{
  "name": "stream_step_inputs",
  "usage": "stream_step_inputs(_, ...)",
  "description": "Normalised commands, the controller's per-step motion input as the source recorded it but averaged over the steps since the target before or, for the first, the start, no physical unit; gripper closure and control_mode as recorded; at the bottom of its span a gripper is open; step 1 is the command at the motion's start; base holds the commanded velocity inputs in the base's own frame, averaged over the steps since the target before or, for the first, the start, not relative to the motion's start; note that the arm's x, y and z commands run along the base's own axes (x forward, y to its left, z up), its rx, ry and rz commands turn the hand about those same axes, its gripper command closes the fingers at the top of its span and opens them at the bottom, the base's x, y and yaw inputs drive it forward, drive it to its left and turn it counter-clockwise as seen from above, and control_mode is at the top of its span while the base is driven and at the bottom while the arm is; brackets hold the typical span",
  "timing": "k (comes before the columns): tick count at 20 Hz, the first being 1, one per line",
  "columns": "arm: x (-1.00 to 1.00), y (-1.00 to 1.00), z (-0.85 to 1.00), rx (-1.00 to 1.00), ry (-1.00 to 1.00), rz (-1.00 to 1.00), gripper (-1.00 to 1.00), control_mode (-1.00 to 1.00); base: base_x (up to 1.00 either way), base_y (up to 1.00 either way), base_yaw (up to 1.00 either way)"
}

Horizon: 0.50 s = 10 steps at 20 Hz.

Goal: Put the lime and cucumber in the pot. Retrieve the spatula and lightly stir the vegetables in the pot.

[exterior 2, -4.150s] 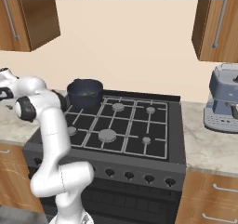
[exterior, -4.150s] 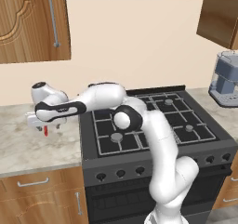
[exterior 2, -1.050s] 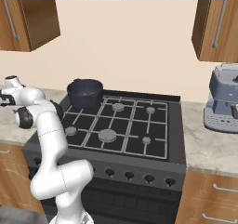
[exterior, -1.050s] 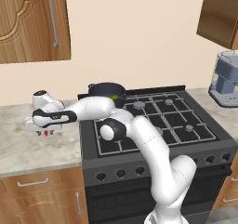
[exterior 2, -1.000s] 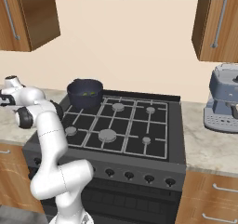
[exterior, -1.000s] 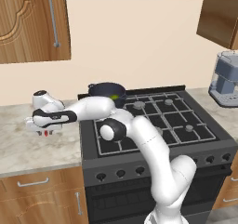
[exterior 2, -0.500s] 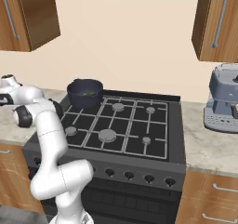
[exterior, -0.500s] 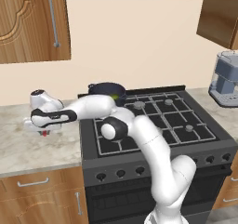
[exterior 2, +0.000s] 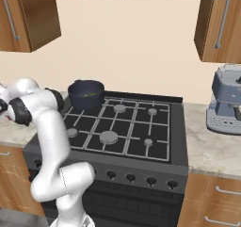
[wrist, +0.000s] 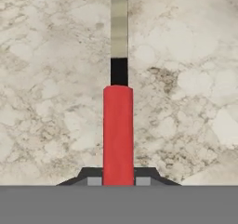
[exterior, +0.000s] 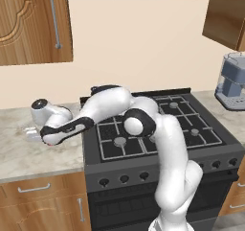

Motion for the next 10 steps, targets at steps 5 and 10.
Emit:
stream_step_inputs(5,-0.67,-0.97,0.25,0.20,-0.23,0.00,1.00,-1.00,0.00,0.00,0.00)
stream_step_inputs(10,-0.48,-0.73,0.82,0.17,-0.14,0.00,1.00,-1.00,0.00,0.00,0.00)
